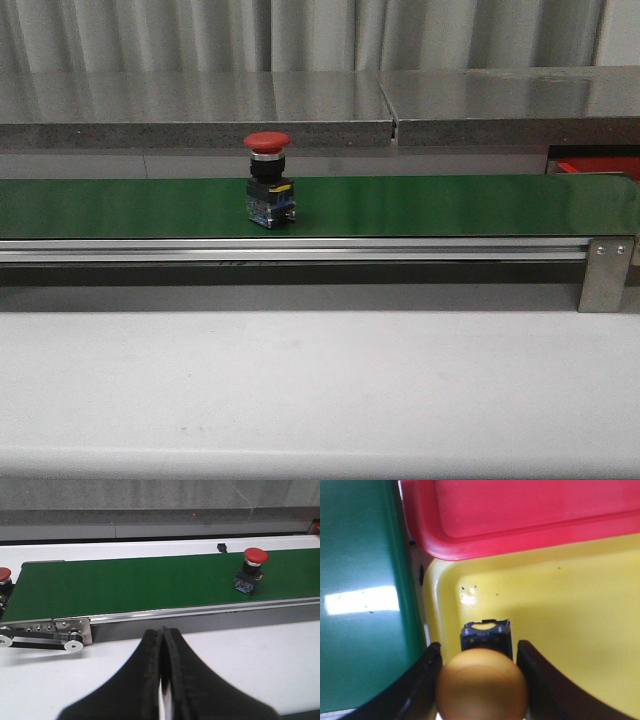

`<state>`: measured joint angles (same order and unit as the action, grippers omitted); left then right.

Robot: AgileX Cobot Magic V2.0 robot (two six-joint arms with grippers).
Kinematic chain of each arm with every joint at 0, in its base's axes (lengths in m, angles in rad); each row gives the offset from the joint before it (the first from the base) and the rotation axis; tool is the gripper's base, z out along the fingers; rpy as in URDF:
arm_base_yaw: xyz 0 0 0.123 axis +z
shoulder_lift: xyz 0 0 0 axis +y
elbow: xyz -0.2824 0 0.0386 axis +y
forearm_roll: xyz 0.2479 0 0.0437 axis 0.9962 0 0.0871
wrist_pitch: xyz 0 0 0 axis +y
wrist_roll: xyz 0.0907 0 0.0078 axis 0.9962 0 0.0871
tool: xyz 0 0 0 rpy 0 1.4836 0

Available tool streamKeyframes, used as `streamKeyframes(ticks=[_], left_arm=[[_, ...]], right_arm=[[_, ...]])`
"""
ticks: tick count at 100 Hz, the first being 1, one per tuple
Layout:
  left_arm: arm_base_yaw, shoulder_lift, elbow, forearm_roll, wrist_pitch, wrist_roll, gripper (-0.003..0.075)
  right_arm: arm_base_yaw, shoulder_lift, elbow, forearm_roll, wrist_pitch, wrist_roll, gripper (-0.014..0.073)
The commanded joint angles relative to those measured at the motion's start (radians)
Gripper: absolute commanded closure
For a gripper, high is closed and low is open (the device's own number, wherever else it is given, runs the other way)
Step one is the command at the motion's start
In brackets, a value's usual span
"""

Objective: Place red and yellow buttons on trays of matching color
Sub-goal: 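Carry the yellow button into the yellow tray and open the right gripper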

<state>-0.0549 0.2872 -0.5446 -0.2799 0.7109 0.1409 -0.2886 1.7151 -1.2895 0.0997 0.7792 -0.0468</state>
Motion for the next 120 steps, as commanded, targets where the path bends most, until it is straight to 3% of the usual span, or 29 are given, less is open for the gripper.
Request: streamKeyframes(ticks=[1,38,67,100,120], left_arm=[[-0.007,0.009,-0.027,-0.020,-0.075,-0.009,0.0741],[-0.007,0.009,-0.027,-0.020,-0.075,-0.009,0.0741],[-0.007,0.009,-0.027,-0.020,-0.075,-0.009,0.0741],[-0.007,0.009,-0.027,-0.020,-0.075,-0.009,0.0741],[-0.007,0.009,-0.027,-0.020,-0.075,-0.009,0.0741]], right_arm=[[-0.004,-0.025,-0.016,0.010,-0.082,-0.002,0.0421],[-0.004,0.065,-0.016,0.035,-0.126,-0.002,0.0393],[-0.004,0.077,-0.016,0.038,-0.129,-0.002,0.0113],[-0.004,-0.030,0.000,0.014,-0.129,-0.002,0.0111],[-0.001,-0.175,0.098,0.010,-0.195,-0.003,0.0111]])
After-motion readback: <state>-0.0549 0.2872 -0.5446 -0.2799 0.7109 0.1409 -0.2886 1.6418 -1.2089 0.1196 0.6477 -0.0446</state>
